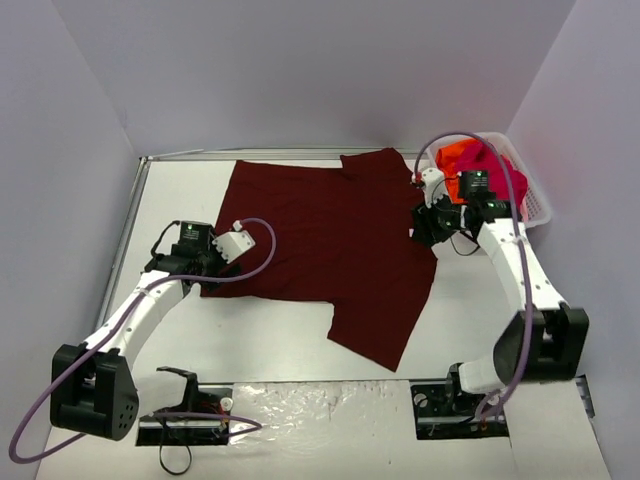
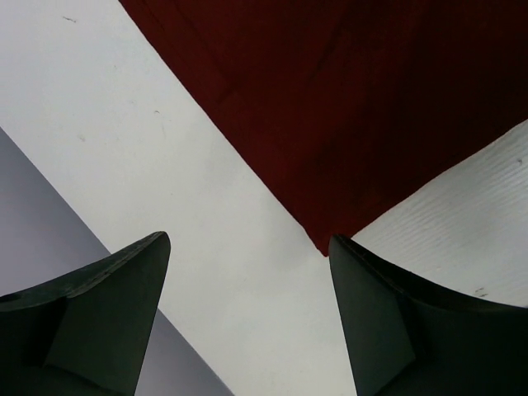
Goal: Fold and stack the t-shirts
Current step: Flatten out the tshirt, then grap the side of the flattened tshirt closest away from the robot with both arms
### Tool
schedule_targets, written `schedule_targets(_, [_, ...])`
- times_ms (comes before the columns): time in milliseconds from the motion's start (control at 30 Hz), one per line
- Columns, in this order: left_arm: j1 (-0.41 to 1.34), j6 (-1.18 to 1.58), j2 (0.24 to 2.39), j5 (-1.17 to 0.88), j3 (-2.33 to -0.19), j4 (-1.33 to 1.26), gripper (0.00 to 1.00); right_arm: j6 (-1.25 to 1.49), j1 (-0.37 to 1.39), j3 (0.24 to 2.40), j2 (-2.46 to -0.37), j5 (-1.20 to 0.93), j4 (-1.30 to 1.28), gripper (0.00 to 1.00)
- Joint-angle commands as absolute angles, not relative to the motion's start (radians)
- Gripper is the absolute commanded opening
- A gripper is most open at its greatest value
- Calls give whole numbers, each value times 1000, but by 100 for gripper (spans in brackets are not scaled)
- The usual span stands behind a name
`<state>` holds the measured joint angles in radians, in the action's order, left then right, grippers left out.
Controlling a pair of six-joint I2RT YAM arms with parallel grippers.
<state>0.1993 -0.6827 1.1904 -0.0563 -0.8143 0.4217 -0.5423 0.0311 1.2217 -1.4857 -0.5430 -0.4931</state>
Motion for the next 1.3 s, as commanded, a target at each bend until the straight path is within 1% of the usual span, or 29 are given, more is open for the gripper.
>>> schedule_targets(0, [202, -851, 1173, -63, -775, 431, 76, -528, 23, 1154, -1372, -583, -555, 43])
schedule_targets(100, [201, -908, 1178, -57, -735, 403, 74, -526, 12, 1102, -1345, -578, -539, 46])
schedule_targets(233, [201, -948, 1184, -95, -709, 423, 70, -509, 5, 1045, -1376, -571, -494, 47])
schedule_targets(300, [202, -963, 1186, -106, -698, 428, 68, -506, 5, 1043, -1408, -562, -492, 47])
schedule_targets(433, [203, -994, 1196, -95, -657, 397, 68, -506, 5, 1043, -1428, -568, -492, 47])
schedule_targets(500, [202, -1002, 1213, -94, -643, 373, 67, -506, -23, 1042, -1427, -571, -491, 48])
schedule_targets(600, [203, -1014, 1252, -89, -637, 370, 61, -508, -32, 1035, -1425, -569, -489, 48])
schedule_targets(633, [202, -1012, 1261, -89, -640, 374, 58, -508, -34, 1034, -1428, -568, -489, 48])
schedule_targets(733, [202, -1015, 1287, -97, -646, 390, 50, -509, -38, 1029, -1431, -563, -486, 48])
schedule_targets(833, [204, -1017, 1301, -92, -640, 371, 46, -509, -38, 1029, -1434, -566, -488, 48])
schedule_targets(867, [204, -1017, 1308, -81, -632, 353, 43, -509, -37, 1029, -1434, -566, -488, 48])
schedule_targets(900, [204, -1019, 1315, -83, -632, 350, 37, -509, -38, 1029, -1434, -566, -488, 48])
schedule_targets(933, [204, -1019, 1330, -81, -637, 353, 17, -509, -38, 1029, -1431, -568, -488, 48])
schedule_targets(967, [204, -1016, 1339, -81, -640, 354, 5, -509, -38, 1029, -1433, -568, -489, 48])
schedule_targets(1000, [204, -1009, 1347, -84, -644, 360, 3, -509, -38, 1029, -1434, -566, -488, 48])
schedule_targets(1067, [204, -1003, 1358, -95, -652, 377, 2, -509, -37, 1032, -1445, -557, -488, 48])
schedule_targets(1133, [203, -983, 1355, -106, -655, 391, 2, -511, -35, 1037, -1482, -542, -491, 45])
schedule_targets(1167, [202, -976, 1345, -112, -655, 393, 2, -509, -32, 1045, -1499, -532, -494, 35])
schedule_targets(1233, [204, -956, 1330, -124, -653, 400, 3, -521, -28, 1058, -1554, -499, -509, 22])
schedule_targets(1267, [204, -948, 1315, -126, -653, 402, 2, -526, -28, 1066, -1574, -486, -515, 3])
